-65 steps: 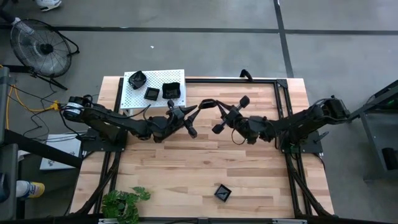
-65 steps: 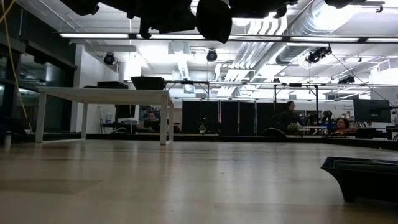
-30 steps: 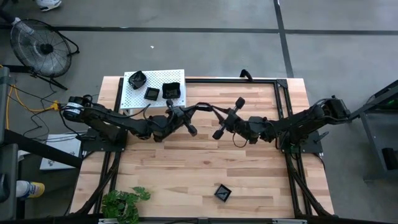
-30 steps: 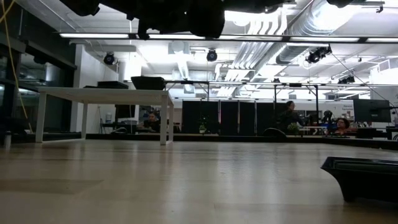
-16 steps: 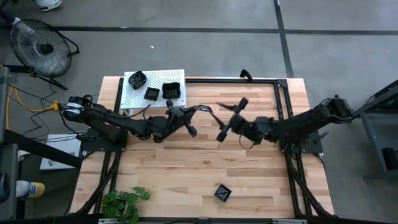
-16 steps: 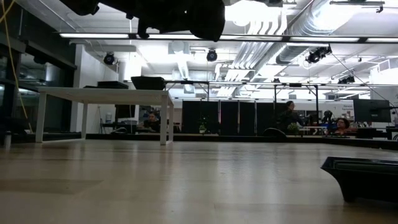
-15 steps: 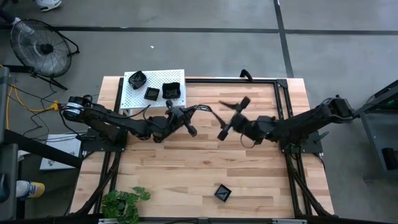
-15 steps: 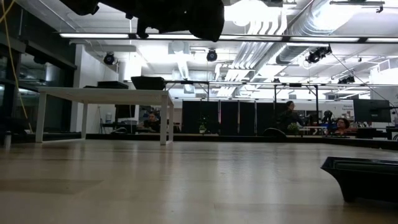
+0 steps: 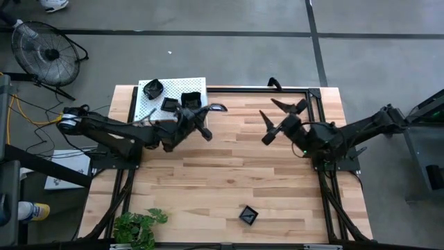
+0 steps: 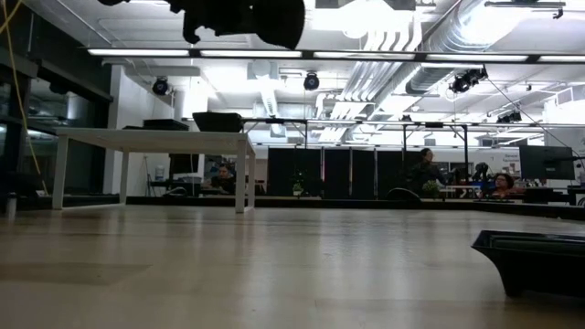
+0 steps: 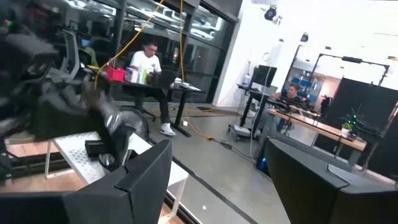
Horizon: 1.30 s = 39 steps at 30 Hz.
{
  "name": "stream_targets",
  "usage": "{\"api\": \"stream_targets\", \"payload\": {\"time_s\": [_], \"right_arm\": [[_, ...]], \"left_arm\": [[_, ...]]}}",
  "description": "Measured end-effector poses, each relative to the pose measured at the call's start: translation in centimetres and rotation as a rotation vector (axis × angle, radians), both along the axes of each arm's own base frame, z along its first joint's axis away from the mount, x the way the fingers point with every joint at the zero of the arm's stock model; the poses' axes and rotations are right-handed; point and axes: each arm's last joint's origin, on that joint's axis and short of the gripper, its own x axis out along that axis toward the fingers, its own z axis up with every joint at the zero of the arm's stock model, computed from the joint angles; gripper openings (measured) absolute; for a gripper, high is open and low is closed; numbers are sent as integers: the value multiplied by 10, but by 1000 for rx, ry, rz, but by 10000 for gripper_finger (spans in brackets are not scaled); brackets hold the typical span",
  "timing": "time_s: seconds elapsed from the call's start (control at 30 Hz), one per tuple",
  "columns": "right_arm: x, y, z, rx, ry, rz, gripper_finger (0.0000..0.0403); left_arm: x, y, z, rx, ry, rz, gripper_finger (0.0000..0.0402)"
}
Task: Pick & Place Mini shaped plates
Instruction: Stack the black leaf shaped plate on top of the black leaf shaped plate on the shelf
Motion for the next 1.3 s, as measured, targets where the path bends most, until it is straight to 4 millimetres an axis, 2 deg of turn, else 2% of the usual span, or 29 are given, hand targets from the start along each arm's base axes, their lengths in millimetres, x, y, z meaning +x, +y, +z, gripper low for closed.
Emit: {"api": "stream_targets", "payload": {"time_s": [0.23,0.6,0.8,1.0,1.17,1.3], "right_arm": [[-15,4,3,11,33,-5,255],[-16,7,-6,47,75,-29,255],[-14,1,-7,81,50,-57,255],[-14,-3,-7,106,25,-102,255],[-16,-5,-8,117,18,-159,255],[-17,-6,-9,118,23,-202,254]], "left_arm": [[-22,34,16,-32,-3,-16,0],[-77,85,38,-63,2,25,0],[-108,114,39,-117,29,50,0],[-133,143,38,-268,85,34,0],[-153,158,49,-404,177,45,0],[-169,163,67,-428,252,59,0]]}}
